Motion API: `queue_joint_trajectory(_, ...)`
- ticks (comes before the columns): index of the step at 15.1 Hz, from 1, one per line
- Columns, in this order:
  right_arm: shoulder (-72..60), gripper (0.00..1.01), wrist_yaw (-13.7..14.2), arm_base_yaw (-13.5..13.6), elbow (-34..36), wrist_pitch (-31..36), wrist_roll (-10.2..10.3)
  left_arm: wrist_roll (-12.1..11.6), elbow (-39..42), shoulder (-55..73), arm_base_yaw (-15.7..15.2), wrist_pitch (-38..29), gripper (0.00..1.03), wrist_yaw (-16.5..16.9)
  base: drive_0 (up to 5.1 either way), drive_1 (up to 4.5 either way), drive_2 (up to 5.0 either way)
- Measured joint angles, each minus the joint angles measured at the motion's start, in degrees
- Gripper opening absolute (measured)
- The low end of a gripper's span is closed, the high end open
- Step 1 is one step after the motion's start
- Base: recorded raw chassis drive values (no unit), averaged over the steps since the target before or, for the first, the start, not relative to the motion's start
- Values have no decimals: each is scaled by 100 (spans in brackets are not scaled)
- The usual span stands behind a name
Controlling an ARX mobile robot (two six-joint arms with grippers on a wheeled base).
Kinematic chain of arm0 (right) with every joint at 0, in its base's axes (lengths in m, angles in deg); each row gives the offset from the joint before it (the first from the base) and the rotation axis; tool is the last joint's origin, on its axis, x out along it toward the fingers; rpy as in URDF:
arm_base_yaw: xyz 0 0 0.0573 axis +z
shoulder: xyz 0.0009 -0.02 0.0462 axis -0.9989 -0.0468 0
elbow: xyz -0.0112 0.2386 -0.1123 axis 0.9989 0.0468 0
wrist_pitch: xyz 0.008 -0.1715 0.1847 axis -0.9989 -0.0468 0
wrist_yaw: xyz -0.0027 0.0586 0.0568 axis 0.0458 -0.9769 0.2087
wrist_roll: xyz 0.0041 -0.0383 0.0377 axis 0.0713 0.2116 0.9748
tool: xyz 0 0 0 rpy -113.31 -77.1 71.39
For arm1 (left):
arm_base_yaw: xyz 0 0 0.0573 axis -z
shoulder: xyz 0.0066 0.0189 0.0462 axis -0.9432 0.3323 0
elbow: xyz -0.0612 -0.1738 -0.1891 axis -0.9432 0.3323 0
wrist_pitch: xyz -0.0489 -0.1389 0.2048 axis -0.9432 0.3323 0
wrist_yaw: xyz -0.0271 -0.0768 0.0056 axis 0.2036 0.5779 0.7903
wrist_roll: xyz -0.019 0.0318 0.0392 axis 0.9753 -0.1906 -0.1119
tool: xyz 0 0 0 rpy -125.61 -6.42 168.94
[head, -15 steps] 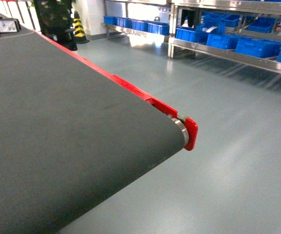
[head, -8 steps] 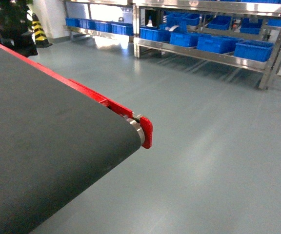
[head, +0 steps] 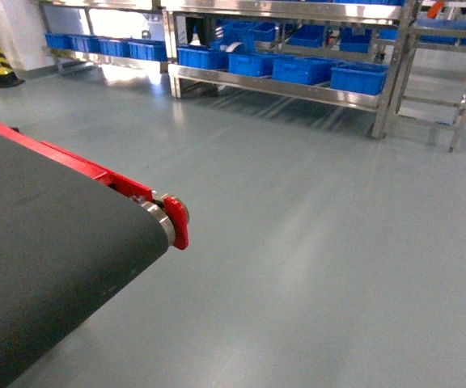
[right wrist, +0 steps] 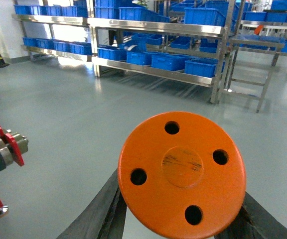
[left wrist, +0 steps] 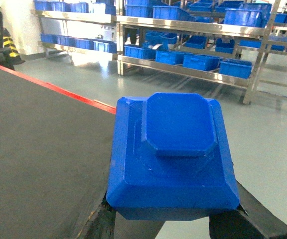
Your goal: Sort blue parts and orange caps into right shelf containers
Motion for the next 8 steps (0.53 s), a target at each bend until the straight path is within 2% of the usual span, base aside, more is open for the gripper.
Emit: queue_joint_trajectory(8,0,42,0,0,0,-2,0,0,0,0,0,0,44,2,-163,-163,-163)
